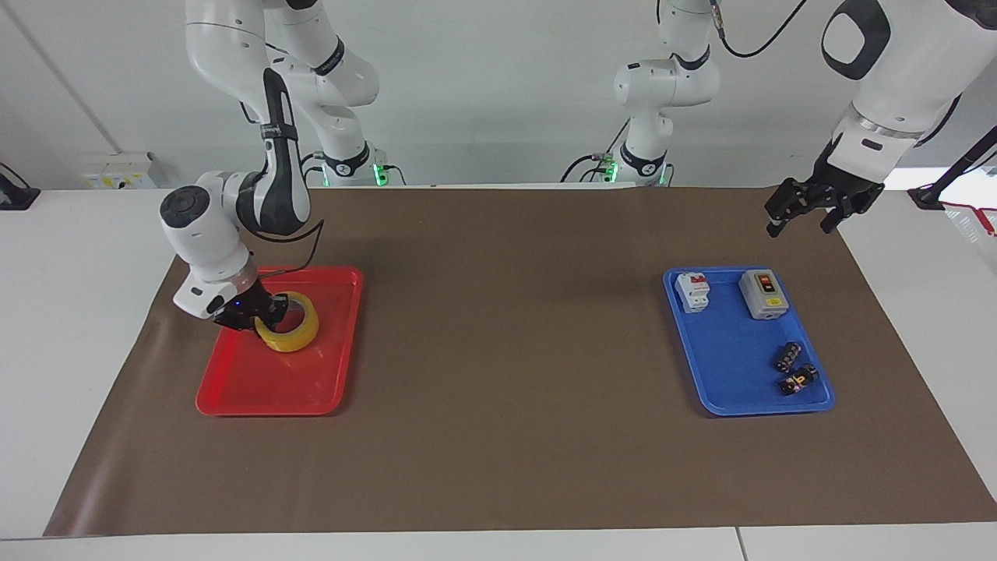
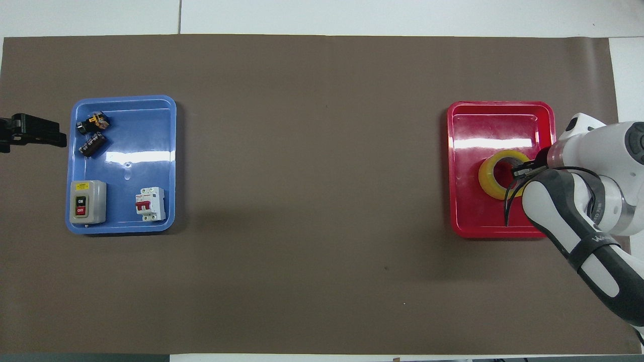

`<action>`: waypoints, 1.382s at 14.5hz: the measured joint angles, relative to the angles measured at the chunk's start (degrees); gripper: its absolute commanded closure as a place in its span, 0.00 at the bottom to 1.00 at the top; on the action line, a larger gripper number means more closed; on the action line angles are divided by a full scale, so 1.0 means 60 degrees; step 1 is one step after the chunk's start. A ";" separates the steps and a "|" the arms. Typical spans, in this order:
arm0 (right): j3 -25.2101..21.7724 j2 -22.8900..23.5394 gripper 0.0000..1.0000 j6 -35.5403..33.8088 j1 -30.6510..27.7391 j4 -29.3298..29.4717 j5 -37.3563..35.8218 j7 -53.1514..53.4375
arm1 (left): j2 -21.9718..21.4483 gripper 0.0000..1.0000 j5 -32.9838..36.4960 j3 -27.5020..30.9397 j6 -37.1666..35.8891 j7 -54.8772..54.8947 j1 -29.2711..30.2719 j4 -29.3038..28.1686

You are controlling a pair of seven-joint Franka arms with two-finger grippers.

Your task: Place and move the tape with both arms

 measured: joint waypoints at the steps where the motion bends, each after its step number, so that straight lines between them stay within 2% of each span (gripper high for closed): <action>1: 0.0002 0.0022 0.00 0.0049 0.0000 -0.0014 0.0000 0.0030 | 0.0000 0.00 0.0000 0.0000 0.0000 0.0000 0.0000 0.0000; 6: 0.0054 0.0036 0.00 0.0436 0.0008 0.0246 0.0002 0.0401 | 0.0000 0.00 0.0000 0.0000 0.0000 0.0000 0.0000 0.0000; 8: 0.0112 -0.0062 0.00 -0.0496 0.0146 0.1088 -0.0002 0.1159 | 0.0000 0.00 0.0000 0.0000 0.0000 0.0000 0.0000 0.0000; 11: 0.0138 -0.0266 0.00 -0.2464 0.0946 0.2717 -0.0398 0.3507 | 0.0000 0.00 0.0000 0.0000 0.0000 0.0000 0.0000 0.0000; 14: 0.0170 -0.0478 0.00 -0.4036 0.1658 0.3766 -0.0653 0.5067 | 0.0000 0.00 0.0000 0.0000 0.0000 0.0000 0.0000 0.0000; 17: 0.0177 -0.1020 0.00 -0.5262 0.1610 0.4241 -0.0281 0.5273 | 0.0000 0.00 0.0000 0.0000 0.0000 0.0000 0.0000 0.0000; 20: 0.0094 -0.1799 0.00 -0.6489 0.1406 0.4284 -0.0090 0.5274 | 0.0000 0.00 0.0000 0.0000 0.0000 0.0000 0.0000 0.0000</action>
